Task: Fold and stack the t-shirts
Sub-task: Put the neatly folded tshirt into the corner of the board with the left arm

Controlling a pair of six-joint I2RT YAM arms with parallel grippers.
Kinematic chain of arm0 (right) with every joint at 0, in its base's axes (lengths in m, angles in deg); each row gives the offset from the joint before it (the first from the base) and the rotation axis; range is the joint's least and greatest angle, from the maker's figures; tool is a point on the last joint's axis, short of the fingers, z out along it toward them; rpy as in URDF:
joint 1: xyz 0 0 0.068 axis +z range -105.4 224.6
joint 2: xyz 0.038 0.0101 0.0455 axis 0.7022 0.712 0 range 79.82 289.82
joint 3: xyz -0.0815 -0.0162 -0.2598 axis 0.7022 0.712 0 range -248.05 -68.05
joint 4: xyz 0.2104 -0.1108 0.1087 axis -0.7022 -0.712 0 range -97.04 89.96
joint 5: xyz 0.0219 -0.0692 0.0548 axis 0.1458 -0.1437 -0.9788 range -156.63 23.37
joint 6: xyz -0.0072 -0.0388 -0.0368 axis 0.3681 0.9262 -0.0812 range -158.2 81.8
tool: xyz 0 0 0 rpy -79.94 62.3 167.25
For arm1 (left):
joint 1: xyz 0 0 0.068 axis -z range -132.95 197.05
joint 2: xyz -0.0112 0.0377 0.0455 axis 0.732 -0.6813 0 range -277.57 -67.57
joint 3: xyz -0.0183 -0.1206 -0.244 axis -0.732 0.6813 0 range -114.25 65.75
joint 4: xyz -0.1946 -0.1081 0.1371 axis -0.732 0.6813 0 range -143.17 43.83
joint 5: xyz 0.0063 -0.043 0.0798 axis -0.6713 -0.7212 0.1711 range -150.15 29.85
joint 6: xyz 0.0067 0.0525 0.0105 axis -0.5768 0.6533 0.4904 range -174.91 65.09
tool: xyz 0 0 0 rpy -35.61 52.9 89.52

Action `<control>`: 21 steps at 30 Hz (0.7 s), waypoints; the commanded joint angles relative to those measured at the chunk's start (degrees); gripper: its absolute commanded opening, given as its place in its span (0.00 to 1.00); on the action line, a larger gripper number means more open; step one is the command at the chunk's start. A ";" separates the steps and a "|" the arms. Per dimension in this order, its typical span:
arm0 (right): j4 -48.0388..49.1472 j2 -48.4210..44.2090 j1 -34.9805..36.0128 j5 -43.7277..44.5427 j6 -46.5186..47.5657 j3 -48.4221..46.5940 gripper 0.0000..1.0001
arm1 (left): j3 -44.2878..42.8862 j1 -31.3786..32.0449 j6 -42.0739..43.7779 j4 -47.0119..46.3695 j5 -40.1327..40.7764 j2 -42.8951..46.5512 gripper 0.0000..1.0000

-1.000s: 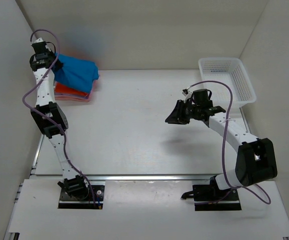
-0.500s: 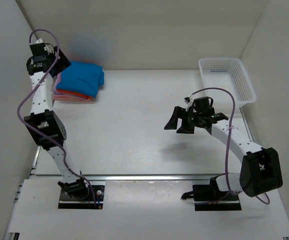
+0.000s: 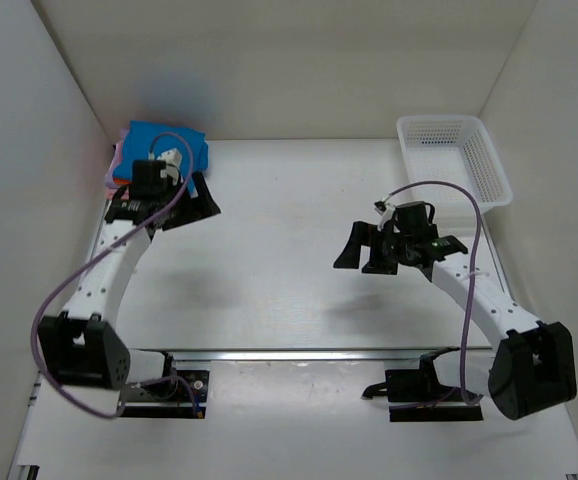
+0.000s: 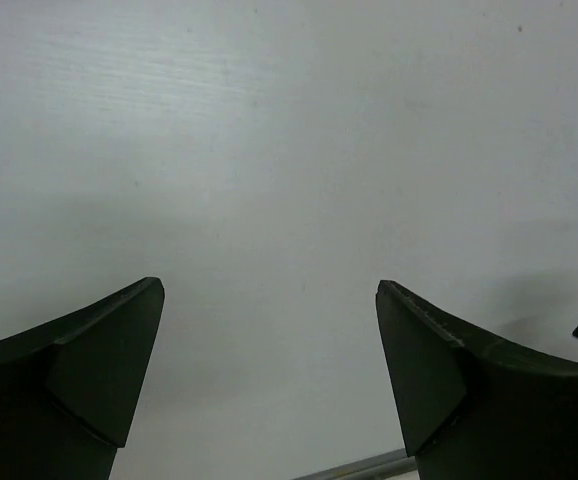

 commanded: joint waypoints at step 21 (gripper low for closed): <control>7.66 -16.63 -4.84 -4.98 -4.23 11.89 0.99 | 22.74 0.65 -1.33 -4.84 -0.73 27.45 0.99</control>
